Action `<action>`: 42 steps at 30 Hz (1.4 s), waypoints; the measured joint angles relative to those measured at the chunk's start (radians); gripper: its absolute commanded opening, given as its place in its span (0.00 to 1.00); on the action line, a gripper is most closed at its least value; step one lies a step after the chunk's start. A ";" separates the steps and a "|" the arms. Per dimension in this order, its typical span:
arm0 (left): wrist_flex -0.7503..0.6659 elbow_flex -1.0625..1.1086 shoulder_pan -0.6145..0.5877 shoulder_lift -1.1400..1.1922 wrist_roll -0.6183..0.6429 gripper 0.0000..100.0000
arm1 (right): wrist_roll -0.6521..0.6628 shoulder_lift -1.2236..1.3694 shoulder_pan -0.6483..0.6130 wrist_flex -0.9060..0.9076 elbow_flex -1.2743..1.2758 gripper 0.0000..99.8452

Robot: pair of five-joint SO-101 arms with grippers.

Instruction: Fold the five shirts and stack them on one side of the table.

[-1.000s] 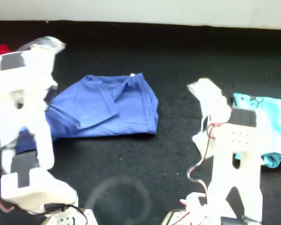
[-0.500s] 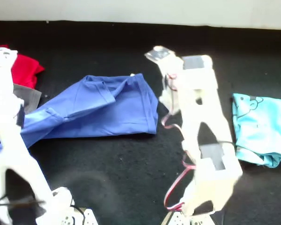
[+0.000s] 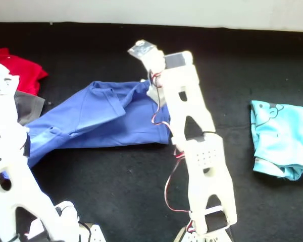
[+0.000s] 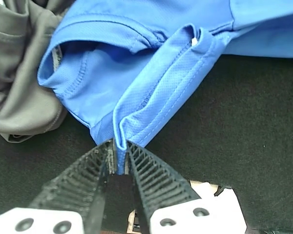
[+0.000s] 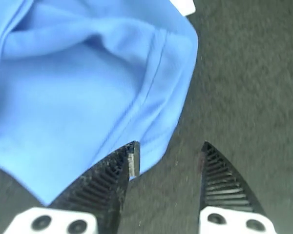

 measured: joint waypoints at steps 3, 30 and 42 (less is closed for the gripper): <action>0.000 0.009 0.000 -0.021 0.000 0.01 | 0.000 0.075 -0.025 0.000 -0.089 0.20; 0.000 0.011 0.000 -0.029 0.000 0.01 | -0.052 -0.038 -0.060 0.098 -0.101 0.01; 0.000 0.011 -0.009 -0.029 0.000 0.01 | -0.052 -0.577 -0.060 0.091 0.925 0.03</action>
